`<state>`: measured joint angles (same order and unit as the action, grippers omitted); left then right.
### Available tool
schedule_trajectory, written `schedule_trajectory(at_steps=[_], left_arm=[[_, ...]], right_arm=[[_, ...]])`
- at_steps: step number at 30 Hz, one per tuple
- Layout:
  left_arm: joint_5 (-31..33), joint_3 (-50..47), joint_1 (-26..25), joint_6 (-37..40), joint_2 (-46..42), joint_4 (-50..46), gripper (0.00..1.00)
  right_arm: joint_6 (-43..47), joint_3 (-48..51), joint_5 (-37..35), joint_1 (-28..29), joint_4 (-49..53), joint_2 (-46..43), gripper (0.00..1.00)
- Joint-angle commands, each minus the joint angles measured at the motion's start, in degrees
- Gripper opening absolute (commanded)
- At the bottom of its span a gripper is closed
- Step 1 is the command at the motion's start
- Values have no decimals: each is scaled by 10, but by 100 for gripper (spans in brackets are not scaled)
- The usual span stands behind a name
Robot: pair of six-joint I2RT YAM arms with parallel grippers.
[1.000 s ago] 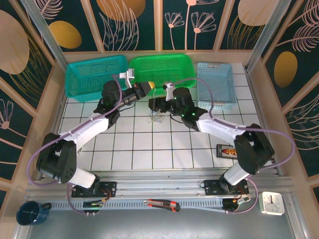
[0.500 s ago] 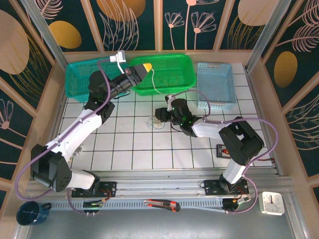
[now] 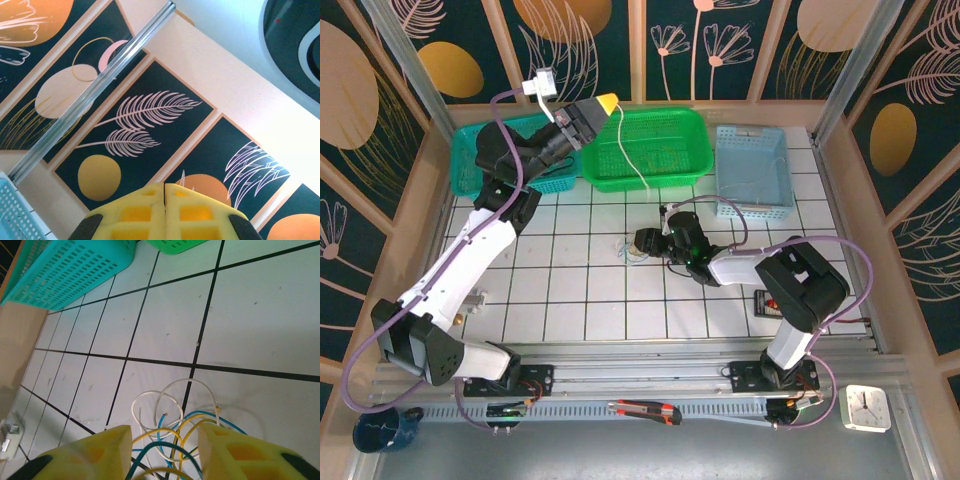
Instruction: Untangle the cables
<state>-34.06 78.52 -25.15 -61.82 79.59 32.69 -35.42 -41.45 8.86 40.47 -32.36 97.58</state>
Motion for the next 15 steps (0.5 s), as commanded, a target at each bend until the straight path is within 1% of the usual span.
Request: schedule_trajectory(at_steps=[1,3,9,15], left_arm=[[-6,30,-3,-3,-7,-8,0],[-6,39,-3,-1,-6,-12,0],[-8,59,-2,7,0,-23,0],[-1,38,-3,27,-7,-38,0]], right_arm=[[-8,5,-14,4,-17,13,44],[-9,6,-14,5,-15,17,48],[-16,12,-11,5,-16,18,53],[-6,2,-6,5,18,-18,58]])
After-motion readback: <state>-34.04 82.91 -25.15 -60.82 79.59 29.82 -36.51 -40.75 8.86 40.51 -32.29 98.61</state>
